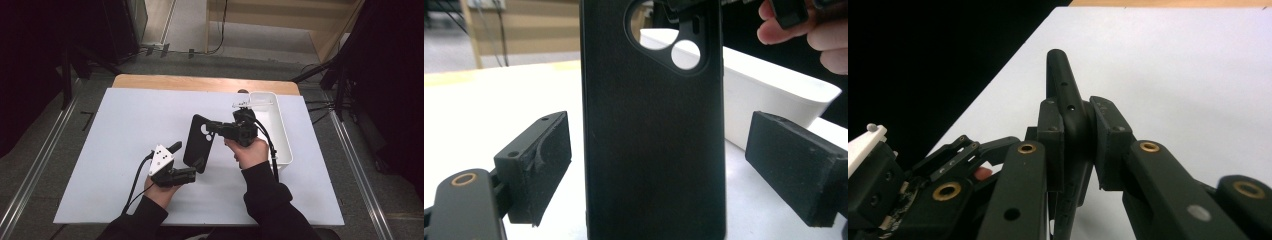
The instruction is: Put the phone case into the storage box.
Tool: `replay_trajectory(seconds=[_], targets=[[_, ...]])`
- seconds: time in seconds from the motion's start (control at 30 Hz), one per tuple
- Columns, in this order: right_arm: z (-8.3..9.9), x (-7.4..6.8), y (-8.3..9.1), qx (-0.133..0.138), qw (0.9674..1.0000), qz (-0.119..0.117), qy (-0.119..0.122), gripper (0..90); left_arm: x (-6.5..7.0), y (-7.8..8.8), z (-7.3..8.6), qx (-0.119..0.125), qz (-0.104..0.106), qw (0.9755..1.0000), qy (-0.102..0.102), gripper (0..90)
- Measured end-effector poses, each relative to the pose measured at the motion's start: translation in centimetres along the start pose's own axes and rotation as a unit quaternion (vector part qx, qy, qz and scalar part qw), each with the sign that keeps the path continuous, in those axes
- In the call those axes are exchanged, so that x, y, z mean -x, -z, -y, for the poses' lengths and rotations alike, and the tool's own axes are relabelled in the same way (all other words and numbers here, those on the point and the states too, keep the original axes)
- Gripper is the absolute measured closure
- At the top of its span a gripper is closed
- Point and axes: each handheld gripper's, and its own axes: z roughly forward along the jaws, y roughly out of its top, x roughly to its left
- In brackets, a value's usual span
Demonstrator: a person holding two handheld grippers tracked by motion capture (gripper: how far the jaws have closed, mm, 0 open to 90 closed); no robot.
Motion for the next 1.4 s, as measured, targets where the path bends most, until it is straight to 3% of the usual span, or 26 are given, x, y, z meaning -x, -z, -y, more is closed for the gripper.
replay_trajectory(seconds=[0.17,0.33,0.57,0.73,0.83,1.13,1.27,1.4], targets=[[0.0,0.0,0.4,0.008,0.9998,0.010,0.014,74.9,-0.3,0.0,-0.3,-0.014,0.012,0.9998,0.009,12.8],[0.1,0.1,0.7,0.015,0.9995,0.015,0.024,74.8,-0.7,0.0,-0.7,-0.031,0.010,0.9994,-0.011,13.3],[0.3,0.1,1.1,0.021,0.9983,0.021,0.050,74.9,-1.6,0.2,-1.6,-0.045,0.028,0.9985,-0.008,13.5],[0.5,0.1,1.2,0.024,0.9974,0.024,0.063,74.8,-2.0,0.5,-1.9,-0.041,0.030,0.9986,-0.009,17.2],[0.6,0.1,1.3,0.027,0.9970,0.020,0.069,74.8,-2.4,0.6,-2.2,-0.040,0.039,0.9984,-0.006,22.8],[0.8,0.4,1.8,0.034,0.9953,0.011,0.090,74.8,-3.2,0.8,-2.6,-0.053,0.058,0.9969,-0.011,22.7],[0.9,0.6,2.0,0.034,0.9937,0.000,0.107,74.8,-3.6,0.6,-2.9,-0.066,0.071,0.9952,-0.014,22.5],[1.0,0.6,2.1,0.031,0.9937,-0.007,0.107,74.8,-3.6,0.5,-3.0,-0.077,0.087,0.9931,-0.018,22.4]])
